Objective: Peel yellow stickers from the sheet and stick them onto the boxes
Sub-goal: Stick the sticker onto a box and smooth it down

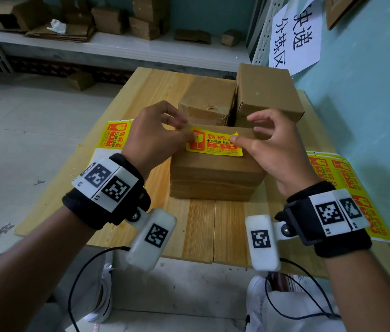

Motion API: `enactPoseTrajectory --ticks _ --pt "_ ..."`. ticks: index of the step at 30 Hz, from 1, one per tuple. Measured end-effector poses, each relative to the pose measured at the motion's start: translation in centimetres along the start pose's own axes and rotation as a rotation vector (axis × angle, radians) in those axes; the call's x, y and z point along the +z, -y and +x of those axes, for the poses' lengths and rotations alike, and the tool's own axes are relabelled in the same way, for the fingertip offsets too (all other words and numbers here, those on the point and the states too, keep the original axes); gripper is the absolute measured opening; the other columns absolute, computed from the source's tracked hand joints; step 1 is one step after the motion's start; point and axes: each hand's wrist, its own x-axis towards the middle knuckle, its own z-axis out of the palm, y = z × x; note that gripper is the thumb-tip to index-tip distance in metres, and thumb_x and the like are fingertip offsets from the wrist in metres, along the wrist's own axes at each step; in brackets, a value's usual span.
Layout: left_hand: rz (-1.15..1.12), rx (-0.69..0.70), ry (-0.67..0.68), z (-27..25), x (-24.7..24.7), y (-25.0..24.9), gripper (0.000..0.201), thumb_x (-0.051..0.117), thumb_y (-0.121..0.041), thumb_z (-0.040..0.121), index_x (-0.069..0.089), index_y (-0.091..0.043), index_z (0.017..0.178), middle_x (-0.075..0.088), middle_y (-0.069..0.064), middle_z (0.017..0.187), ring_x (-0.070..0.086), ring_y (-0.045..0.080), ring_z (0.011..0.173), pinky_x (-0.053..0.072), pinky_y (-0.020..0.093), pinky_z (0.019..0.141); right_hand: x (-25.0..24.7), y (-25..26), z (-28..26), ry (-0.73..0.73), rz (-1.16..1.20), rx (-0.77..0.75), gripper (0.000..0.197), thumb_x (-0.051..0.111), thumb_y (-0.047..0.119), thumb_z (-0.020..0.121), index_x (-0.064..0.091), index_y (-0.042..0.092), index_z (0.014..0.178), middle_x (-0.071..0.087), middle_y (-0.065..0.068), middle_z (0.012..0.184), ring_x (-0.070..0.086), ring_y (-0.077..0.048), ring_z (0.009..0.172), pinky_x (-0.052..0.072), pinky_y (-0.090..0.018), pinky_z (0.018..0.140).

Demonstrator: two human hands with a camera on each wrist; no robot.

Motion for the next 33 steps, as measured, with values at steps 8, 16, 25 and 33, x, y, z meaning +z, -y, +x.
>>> enactPoseTrajectory --ticks 8,16,25,33 --pt "-0.075 -0.117 0.056 0.4 0.4 0.0 0.029 0.075 -0.027 0.081 0.069 -0.028 0.110 0.059 -0.011 0.112 0.055 0.012 0.111 0.049 0.034 0.094 0.1 -0.6 0.2 0.023 0.134 0.066 0.036 0.083 0.019 0.076 0.066 0.021 0.108 0.067 0.005 0.111 0.062 -0.009 0.109 0.051 -0.034 0.100" --pt "-0.145 -0.160 0.052 0.3 0.6 0.2 0.023 0.074 -0.032 0.082 0.070 -0.028 0.105 0.058 -0.011 0.105 0.053 0.002 0.096 0.041 0.020 0.071 0.4 -0.8 0.2 -0.009 0.127 0.036 0.022 0.078 0.019 0.082 0.070 0.019 0.103 0.068 0.008 0.103 0.063 -0.004 0.100 0.051 -0.021 0.087" --pt "-0.168 -0.200 0.153 0.5 0.0 0.3 0.023 0.073 -0.032 0.083 0.067 -0.031 0.105 0.059 -0.015 0.105 0.056 0.009 0.109 0.046 0.032 0.096 -0.8 -0.8 0.0 0.123 0.098 0.027 0.026 0.081 0.025 0.080 0.070 0.025 0.104 0.069 0.009 0.109 0.064 -0.008 0.106 0.055 -0.037 0.094" --pt "-0.145 -0.126 0.287 -0.2 -1.2 1.1 0.040 0.073 -0.032 0.082 0.063 -0.033 0.121 0.057 -0.012 0.122 0.049 -0.006 0.110 0.039 0.026 0.098 -2.2 -0.7 -0.4 0.284 0.089 -0.004 0.043 0.081 0.027 0.079 0.067 0.026 0.120 0.066 0.012 0.120 0.059 -0.001 0.115 0.050 -0.029 0.102"
